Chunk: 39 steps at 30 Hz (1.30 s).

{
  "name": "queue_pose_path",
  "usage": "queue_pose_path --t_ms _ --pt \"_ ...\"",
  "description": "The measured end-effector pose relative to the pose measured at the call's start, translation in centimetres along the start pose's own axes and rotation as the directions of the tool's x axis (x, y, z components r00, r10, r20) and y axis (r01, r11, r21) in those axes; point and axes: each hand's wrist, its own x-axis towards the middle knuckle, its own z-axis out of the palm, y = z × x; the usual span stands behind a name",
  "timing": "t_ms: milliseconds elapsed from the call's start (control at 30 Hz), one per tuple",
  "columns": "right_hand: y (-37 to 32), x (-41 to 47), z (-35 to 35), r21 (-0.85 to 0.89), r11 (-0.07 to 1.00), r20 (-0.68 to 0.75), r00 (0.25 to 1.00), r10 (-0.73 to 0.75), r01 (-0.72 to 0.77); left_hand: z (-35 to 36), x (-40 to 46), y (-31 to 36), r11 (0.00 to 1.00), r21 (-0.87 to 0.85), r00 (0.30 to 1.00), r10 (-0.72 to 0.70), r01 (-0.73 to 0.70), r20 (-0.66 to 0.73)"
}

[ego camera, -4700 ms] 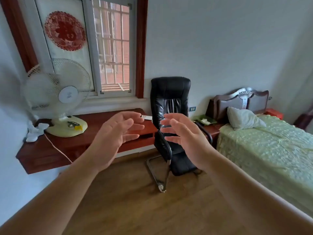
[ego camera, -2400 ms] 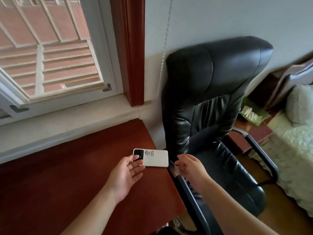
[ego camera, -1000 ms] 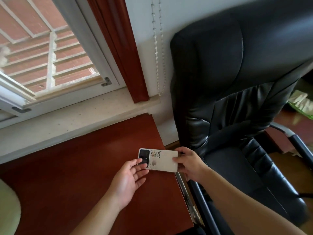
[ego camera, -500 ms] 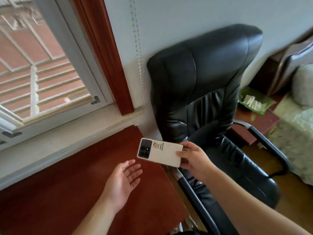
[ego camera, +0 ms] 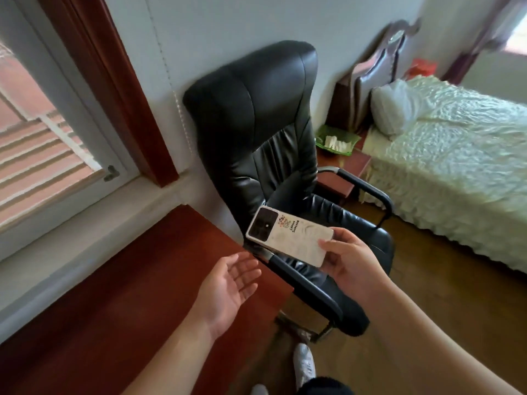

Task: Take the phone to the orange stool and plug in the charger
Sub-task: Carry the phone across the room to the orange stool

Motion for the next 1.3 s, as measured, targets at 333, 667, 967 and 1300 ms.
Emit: queue_pose_path --t_ms 333,667,967,1300 --pt "-2.7 -10.3 -13.6 0.175 0.972 -0.235 0.965 -0.112 0.156 12.3 -0.3 -7.8 0.964 0.214 0.958 -0.204 0.16 0.201" --pt "-5.8 -22.1 -36.4 0.34 0.881 -0.469 0.871 -0.145 0.329 31.9 -5.4 -23.3 0.876 0.445 0.864 -0.359 0.183 0.352" --pt "-8.1 -33.2 -54.9 0.336 0.766 -0.68 0.704 -0.205 0.548 49.6 -12.1 -36.3 0.813 0.546 0.74 -0.493 0.203 0.458" --pt "-9.7 -39.5 -67.6 0.336 0.632 -0.833 0.534 -0.147 0.698 63.0 -14.0 -46.2 0.718 0.666 0.639 -0.612 0.203 0.465"
